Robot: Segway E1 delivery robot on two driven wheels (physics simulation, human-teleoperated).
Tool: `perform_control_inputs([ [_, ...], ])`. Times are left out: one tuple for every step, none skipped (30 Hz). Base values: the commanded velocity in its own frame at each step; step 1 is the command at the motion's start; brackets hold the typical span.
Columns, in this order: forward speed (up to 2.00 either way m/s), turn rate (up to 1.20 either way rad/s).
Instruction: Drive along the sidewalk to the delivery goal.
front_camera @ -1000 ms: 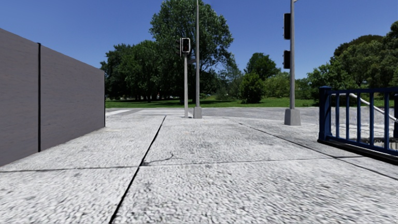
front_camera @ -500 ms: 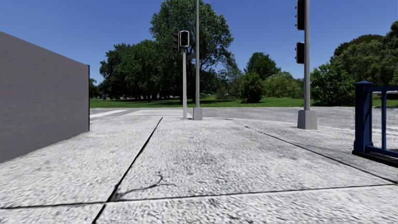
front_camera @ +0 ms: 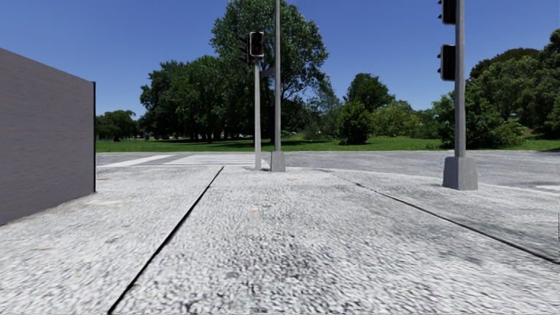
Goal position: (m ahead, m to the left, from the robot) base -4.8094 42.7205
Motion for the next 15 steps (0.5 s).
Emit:
perform_control_inputs([
  [1.49,0.0],
  [1.48,0.0],
  [1.47,0.0],
  [1.46,0.0],
  [1.45,0.0],
  [1.43,0.0],
  [1.43,0.0],
  [1.41,0.0],
  [1.4,0.0],
  [1.37,0.0],
  [1.36,0.0],
  [1.36,0.0],
  [1.34,0.0],
  [1.33,0.0],
  [1.33,0.0],
])
